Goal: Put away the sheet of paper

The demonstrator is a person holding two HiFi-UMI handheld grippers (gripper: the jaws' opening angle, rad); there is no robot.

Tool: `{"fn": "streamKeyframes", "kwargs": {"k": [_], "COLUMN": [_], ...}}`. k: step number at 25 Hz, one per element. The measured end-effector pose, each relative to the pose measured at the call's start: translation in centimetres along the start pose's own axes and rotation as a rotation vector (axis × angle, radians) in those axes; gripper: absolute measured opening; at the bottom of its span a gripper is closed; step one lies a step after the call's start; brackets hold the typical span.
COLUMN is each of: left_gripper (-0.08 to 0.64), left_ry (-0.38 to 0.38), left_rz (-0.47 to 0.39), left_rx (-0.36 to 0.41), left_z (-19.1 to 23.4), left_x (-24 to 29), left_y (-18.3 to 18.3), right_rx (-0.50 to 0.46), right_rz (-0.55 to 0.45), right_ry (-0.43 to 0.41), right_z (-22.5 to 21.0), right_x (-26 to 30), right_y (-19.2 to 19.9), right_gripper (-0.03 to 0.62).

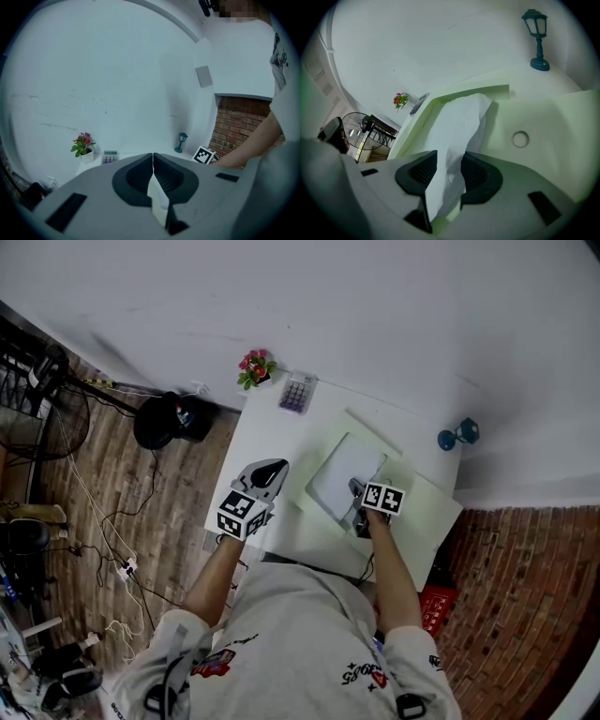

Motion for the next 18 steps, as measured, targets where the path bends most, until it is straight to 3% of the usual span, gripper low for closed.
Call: {"fn": "streamKeyframes", "kwargs": {"k": [5, 9, 11, 13, 18], "left_gripper": [0.023, 0.023, 0.023, 0.023, 0.023], "left_ry": [0.041, 0.075, 0.092, 0.108, 0.145], "left_rz": [0.009, 0.009, 0.011, 0.012, 0.004], "left_rx": [0.013, 0.029, 0.038, 0.047, 0.073], "left_z": [-1.2, -2.2, -2.8, -3.4, -4.9], "left_x": [1.0, 1.8, 2.2, 2.7, 3.7], "left_y": [0.1, -0.2, -0.4, -0.6, -1.4], "right_rx": [0.061, 0.077, 0.078, 0.079, -0.023], "right_rz": [-0.046, -0.147, -0.198, -0.242, -0.33], "right_ry": [0.031, 0.066, 0.059, 0.043, 0.128], "right_z": [-1.7, -2.9, -3.1, -3.1, -3.2], "right_x": [-2.9, -6.0, -7.6, -9.0, -12.9], "right_y": [0.7, 0.3, 0.0, -0.2, -1.5], "right_gripper": [0.161, 0.091, 0.008, 0.008, 0.008]}}
Point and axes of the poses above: the fingertips, and each gripper's own axes: x forward along the fingers, z to its left, y out of its underside, the point moved 2 cm from there along -x, backward along the fingers, and after that the axes turned 15 degrees about -x, right-handed, at the moved point
